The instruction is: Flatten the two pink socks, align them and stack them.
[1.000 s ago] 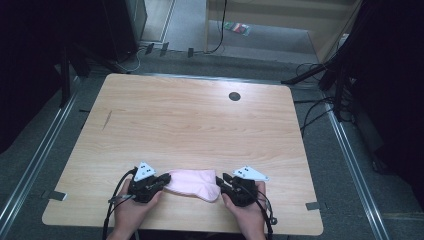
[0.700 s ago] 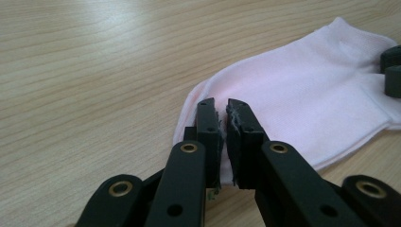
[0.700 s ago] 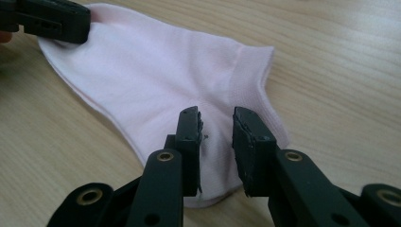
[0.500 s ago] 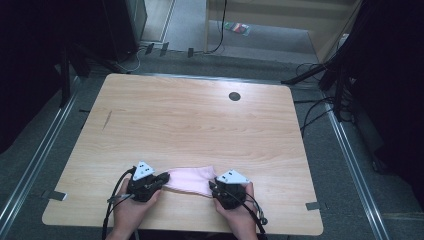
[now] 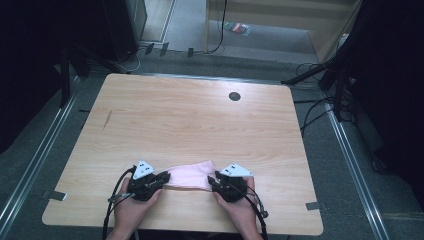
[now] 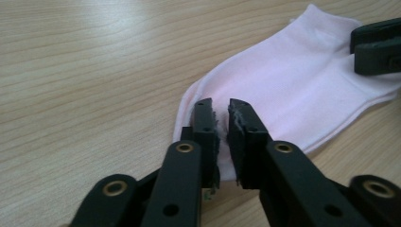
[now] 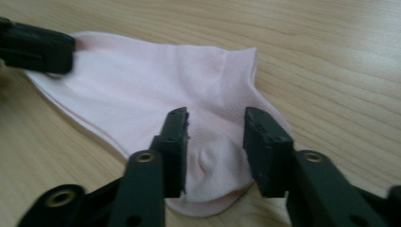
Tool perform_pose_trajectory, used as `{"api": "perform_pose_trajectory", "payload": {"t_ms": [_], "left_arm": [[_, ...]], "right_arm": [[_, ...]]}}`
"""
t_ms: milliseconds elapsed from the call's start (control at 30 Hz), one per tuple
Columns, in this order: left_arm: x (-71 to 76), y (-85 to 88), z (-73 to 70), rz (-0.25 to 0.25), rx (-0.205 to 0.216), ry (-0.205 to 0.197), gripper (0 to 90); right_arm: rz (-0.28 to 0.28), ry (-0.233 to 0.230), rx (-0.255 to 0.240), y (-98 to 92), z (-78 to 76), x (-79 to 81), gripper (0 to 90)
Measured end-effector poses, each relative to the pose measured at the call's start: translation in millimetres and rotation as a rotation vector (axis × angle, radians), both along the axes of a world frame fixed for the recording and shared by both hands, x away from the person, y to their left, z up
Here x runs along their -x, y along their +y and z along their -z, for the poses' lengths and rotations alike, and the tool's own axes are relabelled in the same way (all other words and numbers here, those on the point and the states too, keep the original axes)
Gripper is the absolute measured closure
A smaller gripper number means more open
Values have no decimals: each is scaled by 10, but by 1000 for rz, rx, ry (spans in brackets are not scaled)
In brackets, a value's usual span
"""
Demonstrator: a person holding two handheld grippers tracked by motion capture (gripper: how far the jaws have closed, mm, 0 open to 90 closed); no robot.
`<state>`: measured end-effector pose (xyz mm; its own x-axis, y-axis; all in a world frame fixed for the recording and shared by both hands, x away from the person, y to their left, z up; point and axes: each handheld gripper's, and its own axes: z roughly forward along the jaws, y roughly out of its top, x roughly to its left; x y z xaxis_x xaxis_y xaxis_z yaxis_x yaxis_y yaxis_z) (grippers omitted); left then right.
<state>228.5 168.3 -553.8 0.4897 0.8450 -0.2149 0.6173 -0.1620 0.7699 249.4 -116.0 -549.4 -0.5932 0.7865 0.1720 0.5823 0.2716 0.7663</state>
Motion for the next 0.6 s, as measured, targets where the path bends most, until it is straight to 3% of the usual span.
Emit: {"api": "perform_pose_trajectory", "payload": {"t_ms": [100, 133, 267, 367, 400, 467, 600], "left_arm": [[13, 25, -4, 28, 49, -17, 644], [28, 48, -14, 35, 81, -40, 612], [70, 116, -70, 12, 96, -128, 432], [68, 198, -97, 19, 143, -122, 279], [67, 213, -104, 14, 147, -117, 213], [74, 240, -126, -17, 113, -120, 84], [68, 314, -160, -68, 81, -124, 0]], "right_arm": [[13, -19, -48, -63, -19, 12, 489], [13, -26, -58, -78, -31, 15, 460], [34, -50, -92, -143, -103, 20, 265], [59, -56, -95, -189, -158, 5, 109], [67, -61, -91, -211, -179, 5, 80], [76, -87, -68, -245, -206, 20, 26], [94, -86, -81, -356, -231, 16, 0]]}}
